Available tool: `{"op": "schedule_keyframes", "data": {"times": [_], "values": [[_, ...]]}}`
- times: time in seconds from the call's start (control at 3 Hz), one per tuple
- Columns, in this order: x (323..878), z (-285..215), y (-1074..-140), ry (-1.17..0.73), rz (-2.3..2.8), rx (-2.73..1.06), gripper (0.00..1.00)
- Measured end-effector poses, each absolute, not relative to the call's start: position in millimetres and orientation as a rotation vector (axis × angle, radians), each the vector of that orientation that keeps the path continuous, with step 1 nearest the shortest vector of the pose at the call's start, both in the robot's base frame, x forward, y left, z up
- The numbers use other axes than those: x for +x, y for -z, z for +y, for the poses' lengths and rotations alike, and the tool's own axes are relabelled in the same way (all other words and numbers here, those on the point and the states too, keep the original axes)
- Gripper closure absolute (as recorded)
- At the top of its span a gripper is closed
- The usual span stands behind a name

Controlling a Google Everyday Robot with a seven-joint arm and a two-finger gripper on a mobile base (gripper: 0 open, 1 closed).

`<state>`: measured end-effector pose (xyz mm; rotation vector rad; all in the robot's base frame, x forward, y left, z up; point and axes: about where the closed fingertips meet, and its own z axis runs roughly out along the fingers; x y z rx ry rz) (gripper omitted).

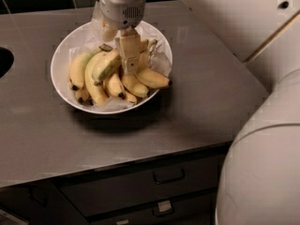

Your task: Pick banana from white bowl

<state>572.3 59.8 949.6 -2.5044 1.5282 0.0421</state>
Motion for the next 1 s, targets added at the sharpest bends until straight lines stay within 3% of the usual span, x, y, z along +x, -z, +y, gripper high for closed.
{"op": "schedule_keyframes", "data": {"times": [0.33,1.0], "values": [[575.9,66.0,-947.9,-0.048,1.512,-2.517,0.29],[586.1,78.6,-939.9,-0.073,1.486,-2.543,0.3]]}}
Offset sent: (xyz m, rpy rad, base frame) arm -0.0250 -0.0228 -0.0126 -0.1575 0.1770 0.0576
